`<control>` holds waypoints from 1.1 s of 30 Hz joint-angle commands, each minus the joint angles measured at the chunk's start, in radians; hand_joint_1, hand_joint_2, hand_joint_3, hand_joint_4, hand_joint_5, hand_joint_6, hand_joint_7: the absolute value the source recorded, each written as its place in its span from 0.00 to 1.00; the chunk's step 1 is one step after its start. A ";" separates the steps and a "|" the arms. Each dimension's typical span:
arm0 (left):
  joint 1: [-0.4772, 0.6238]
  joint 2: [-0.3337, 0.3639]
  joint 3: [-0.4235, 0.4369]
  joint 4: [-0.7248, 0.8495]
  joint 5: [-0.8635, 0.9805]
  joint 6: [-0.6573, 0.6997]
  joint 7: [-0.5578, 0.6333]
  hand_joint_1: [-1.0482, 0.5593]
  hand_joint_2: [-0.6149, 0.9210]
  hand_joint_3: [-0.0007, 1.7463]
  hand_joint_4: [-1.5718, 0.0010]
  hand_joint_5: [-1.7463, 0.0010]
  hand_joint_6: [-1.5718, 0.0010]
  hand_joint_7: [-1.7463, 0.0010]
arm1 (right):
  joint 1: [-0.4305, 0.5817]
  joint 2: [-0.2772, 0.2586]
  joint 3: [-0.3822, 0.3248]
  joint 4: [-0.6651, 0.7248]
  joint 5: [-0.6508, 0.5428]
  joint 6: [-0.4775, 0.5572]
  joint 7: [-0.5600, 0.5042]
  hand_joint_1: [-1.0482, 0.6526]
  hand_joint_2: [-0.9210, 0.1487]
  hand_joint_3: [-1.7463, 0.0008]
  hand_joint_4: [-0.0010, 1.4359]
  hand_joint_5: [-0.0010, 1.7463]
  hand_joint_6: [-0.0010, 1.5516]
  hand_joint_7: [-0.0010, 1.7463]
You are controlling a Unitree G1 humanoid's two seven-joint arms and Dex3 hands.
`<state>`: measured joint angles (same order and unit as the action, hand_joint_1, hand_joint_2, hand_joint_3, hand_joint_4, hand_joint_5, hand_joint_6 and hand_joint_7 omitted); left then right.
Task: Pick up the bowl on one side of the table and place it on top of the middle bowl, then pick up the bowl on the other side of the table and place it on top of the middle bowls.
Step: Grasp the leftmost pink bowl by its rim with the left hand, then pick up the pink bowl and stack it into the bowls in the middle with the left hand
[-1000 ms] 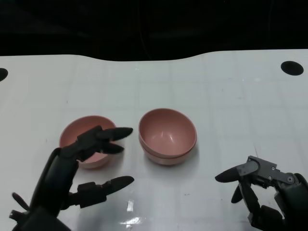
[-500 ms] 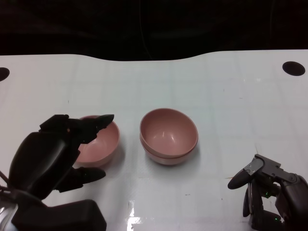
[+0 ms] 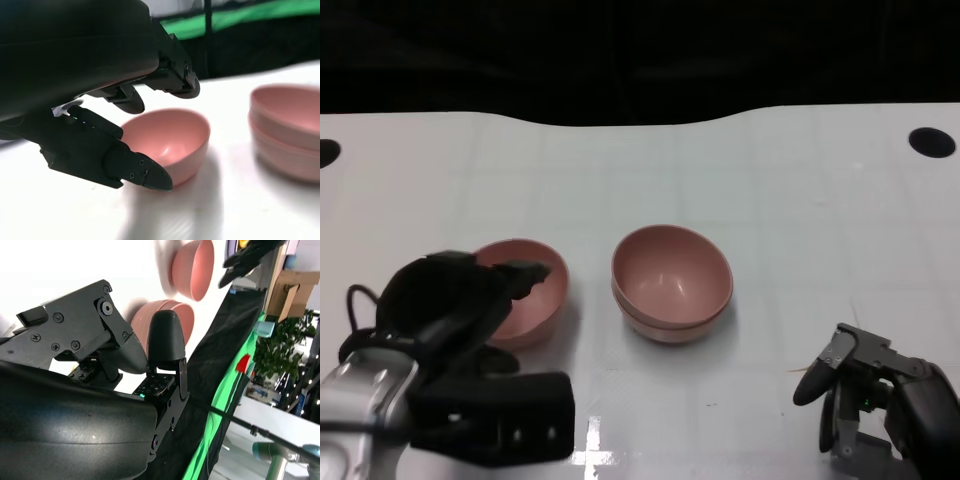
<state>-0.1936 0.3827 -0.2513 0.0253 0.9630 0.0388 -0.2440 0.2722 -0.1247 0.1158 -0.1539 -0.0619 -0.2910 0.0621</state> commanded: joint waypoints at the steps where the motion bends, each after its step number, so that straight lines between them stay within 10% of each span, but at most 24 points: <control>1: -0.074 0.020 -0.048 0.096 0.011 0.027 -0.043 0.32 1.00 0.02 0.64 0.87 0.68 0.99 | -0.006 0.001 -0.010 -0.008 -0.004 -0.002 0.003 0.60 0.54 0.12 0.64 1.00 0.50 0.88; 6: -0.139 0.020 -0.105 0.245 -0.014 -0.011 0.001 0.36 1.00 0.05 0.46 0.79 0.55 0.96 | -0.006 0.005 -0.007 -0.014 -0.012 0.004 0.002 0.59 0.54 0.13 0.64 1.00 0.51 0.88; 8: -0.158 0.016 -0.114 0.307 -0.034 -0.043 0.050 0.40 1.00 0.05 0.50 0.46 0.46 0.97 | -0.005 0.007 -0.005 -0.019 -0.016 0.007 0.001 0.59 0.54 0.13 0.64 1.00 0.51 0.87; 14: -0.200 0.018 -0.129 0.446 -0.080 -0.159 0.241 0.49 1.00 0.10 0.44 0.02 0.28 0.79 | -0.004 0.008 -0.004 -0.026 -0.017 0.016 0.004 0.59 0.54 0.13 0.64 1.00 0.51 0.86; 21: -0.223 0.015 -0.114 0.495 -0.140 -0.238 0.403 0.51 0.94 0.27 0.42 0.00 0.60 0.08 | -0.008 0.011 -0.006 -0.019 -0.015 0.011 0.008 0.60 0.54 0.13 0.63 1.00 0.51 0.86; 27: -0.240 0.025 -0.112 0.466 -0.150 -0.283 0.504 0.51 0.83 0.43 0.47 0.00 0.55 0.23 | -0.006 0.014 -0.007 -0.024 -0.013 0.018 0.010 0.60 0.54 0.13 0.64 1.00 0.52 0.86; 33: -0.271 0.016 -0.111 0.390 -0.137 -0.279 0.541 0.53 0.80 0.44 0.48 0.00 0.55 0.15 | -0.010 0.010 -0.008 -0.013 -0.025 -0.005 0.011 0.60 0.54 0.13 0.64 1.00 0.52 0.86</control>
<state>-0.4327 0.3887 -0.3771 0.4344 0.8203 -0.2404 0.2702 0.2652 -0.1104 0.1172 -0.1684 -0.0843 -0.2780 0.0723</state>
